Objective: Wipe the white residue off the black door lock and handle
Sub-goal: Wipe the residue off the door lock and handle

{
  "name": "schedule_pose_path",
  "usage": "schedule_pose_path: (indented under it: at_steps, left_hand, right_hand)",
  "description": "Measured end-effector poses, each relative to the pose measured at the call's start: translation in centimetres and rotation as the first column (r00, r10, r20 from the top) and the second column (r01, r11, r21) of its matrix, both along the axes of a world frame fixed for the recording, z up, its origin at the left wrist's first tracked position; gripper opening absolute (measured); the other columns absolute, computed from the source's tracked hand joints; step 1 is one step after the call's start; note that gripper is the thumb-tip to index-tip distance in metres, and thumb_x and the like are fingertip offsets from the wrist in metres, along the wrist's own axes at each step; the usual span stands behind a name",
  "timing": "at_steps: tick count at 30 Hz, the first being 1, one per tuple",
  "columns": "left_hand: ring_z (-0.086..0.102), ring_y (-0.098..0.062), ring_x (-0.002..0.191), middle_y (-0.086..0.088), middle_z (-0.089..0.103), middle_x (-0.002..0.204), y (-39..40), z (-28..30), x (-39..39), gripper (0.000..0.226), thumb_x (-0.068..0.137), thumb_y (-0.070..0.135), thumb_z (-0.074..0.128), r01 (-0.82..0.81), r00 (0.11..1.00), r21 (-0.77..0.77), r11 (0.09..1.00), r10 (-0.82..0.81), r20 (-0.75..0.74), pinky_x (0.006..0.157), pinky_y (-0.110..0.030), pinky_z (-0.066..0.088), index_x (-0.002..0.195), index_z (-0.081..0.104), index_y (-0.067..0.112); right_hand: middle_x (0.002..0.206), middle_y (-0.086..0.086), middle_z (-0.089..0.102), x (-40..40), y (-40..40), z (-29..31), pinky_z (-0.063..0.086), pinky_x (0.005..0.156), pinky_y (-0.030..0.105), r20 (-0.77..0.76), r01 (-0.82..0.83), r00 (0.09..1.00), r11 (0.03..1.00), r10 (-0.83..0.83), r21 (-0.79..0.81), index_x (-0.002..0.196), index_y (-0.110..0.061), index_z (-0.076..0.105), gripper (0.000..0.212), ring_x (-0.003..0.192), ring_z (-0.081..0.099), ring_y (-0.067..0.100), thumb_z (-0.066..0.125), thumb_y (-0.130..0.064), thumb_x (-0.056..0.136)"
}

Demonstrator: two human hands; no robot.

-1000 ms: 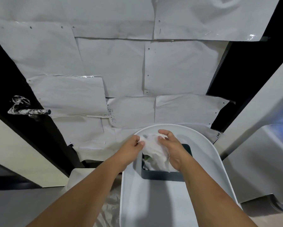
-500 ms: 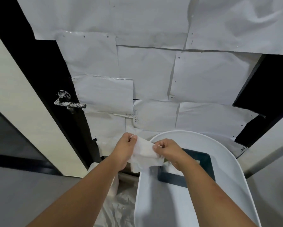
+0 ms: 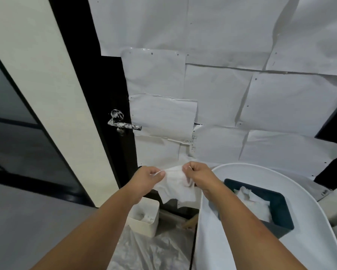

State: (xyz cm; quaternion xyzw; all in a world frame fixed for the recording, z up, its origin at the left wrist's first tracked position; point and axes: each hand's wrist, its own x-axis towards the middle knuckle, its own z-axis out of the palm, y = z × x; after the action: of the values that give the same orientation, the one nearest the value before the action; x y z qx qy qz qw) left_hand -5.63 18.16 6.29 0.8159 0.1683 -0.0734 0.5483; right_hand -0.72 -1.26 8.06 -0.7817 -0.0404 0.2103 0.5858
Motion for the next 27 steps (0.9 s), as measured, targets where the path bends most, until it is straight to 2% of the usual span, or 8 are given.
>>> schedule_pose_path:
  at_steps: [4, 7, 10, 13, 15, 20, 24, 27]
  left_hand:
    - [0.06, -0.017, 0.099, -0.001, 0.067, 0.1, 4.6, 0.8, -1.1, 0.023, 0.097, 0.04, 0.052, -0.044, 0.999, -0.018, 0.999, 0.044, 0.032, 0.089, -0.035, 0.051, 0.096, 0.068, 0.024]
    - [0.061, -0.015, 0.09, -0.003, 0.066, 0.097, 7.9, 1.4, -1.7, 0.02, 0.098, 0.033, 0.052, -0.088, 0.995, -0.168, 0.982, 0.094, 0.024, 0.075, -0.029, 0.053, 0.092, 0.064, 0.019]
    - [0.06, -0.017, 0.087, -0.008, 0.066, 0.1, 11.9, 1.9, -1.9, 0.018, 0.098, 0.028, 0.054, -0.155, 0.987, -0.268, 0.951, 0.162, 0.007, 0.066, -0.026, 0.052, 0.097, 0.064, 0.013]
    - [0.06, -0.02, 0.09, -0.01, 0.065, 0.105, 15.5, 2.1, -1.8, 0.015, 0.097, 0.024, 0.056, -0.185, 0.981, -0.28, 0.942, 0.195, 0.006, 0.067, -0.026, 0.053, 0.1, 0.064, 0.012]
    - [0.058, -0.019, 0.084, -0.009, 0.066, 0.101, 17.2, 2.2, -1.7, 0.013, 0.097, 0.021, 0.056, -0.193, 0.979, -0.3, 0.934, 0.205, 0.01, 0.067, -0.026, 0.052, 0.099, 0.064, 0.01]
    - [0.058, -0.016, 0.074, -0.006, 0.067, 0.091, 19.6, 2.6, -1.0, 0.009, 0.095, 0.018, 0.06, -0.176, 0.979, -0.327, 0.929, 0.199, 0.04, 0.065, -0.026, 0.051, 0.092, 0.063, 0.011]
    - [0.063, -0.014, 0.078, -0.003, 0.067, 0.09, 19.7, 3.3, 0.3, 0.009, 0.092, 0.022, 0.064, -0.096, 0.988, -0.269, 0.958, 0.124, 0.09, 0.068, -0.025, 0.052, 0.095, 0.064, 0.013]
    - [0.06, -0.011, 0.075, 0.001, 0.066, 0.081, 19.7, 3.8, 1.5, 0.009, 0.09, 0.025, 0.067, -0.045, 0.99, -0.205, 0.978, 0.071, 0.121, 0.069, -0.024, 0.049, 0.093, 0.067, 0.016]
  right_hand:
    - [0.079, 0.003, 0.065, -1.1, 4.4, -0.2, 0.049, 0.07, 0.029, -0.022, -0.099, 0.995, 0.994, 0.1, 0.047, 0.093, -0.009, 0.067, 0.017, 0.074, 0.059, 0.015, 0.059, -0.023, 0.094]
    - [0.079, 0.005, 0.065, -2.1, 7.8, -0.1, 0.051, 0.071, 0.031, 0.0, -0.135, 0.991, 0.99, 0.135, 0.037, 0.091, -0.003, 0.066, 0.02, 0.074, 0.06, 0.016, 0.059, -0.022, 0.093]
    - [0.078, 0.002, 0.066, -2.8, 11.1, 0.4, 0.053, 0.071, 0.029, -0.003, -0.08, 0.997, 0.996, 0.08, 0.048, 0.079, -0.012, 0.064, 0.021, 0.073, 0.062, 0.014, 0.057, -0.025, 0.094]
    - [0.08, 0.004, 0.065, -3.2, 14.0, 1.0, 0.05, 0.074, 0.03, -0.051, -0.001, 0.999, 0.988, 0.009, 0.156, 0.08, -0.011, 0.062, 0.021, 0.077, 0.059, 0.018, 0.055, -0.023, 0.095]
    - [0.085, 0.008, 0.065, -3.5, 15.6, 1.3, 0.049, 0.076, 0.034, -0.101, 0.069, 0.994, 0.965, -0.044, 0.251, 0.089, -0.007, 0.061, 0.018, 0.08, 0.058, 0.022, 0.055, -0.023, 0.095]
    - [0.085, 0.005, 0.067, -4.0, 18.9, 1.9, 0.049, 0.078, 0.037, -0.188, 0.158, 0.98, 0.831, -0.065, 0.534, 0.089, -0.014, 0.063, 0.01, 0.082, 0.059, 0.021, 0.06, -0.024, 0.091]
    - [0.097, 0.007, 0.066, -3.0, 20.5, 3.0, 0.05, 0.077, 0.041, -0.189, 0.178, 0.979, 0.77, -0.076, 0.612, 0.104, -0.015, 0.059, 0.017, 0.089, 0.062, 0.024, 0.061, -0.025, 0.09]
    - [0.101, 0.01, 0.068, -1.3, 21.5, 3.6, 0.052, 0.081, 0.046, -0.19, 0.231, 0.971, 0.742, -0.142, 0.629, 0.108, -0.014, 0.057, 0.016, 0.094, 0.065, 0.028, 0.06, -0.014, 0.092]
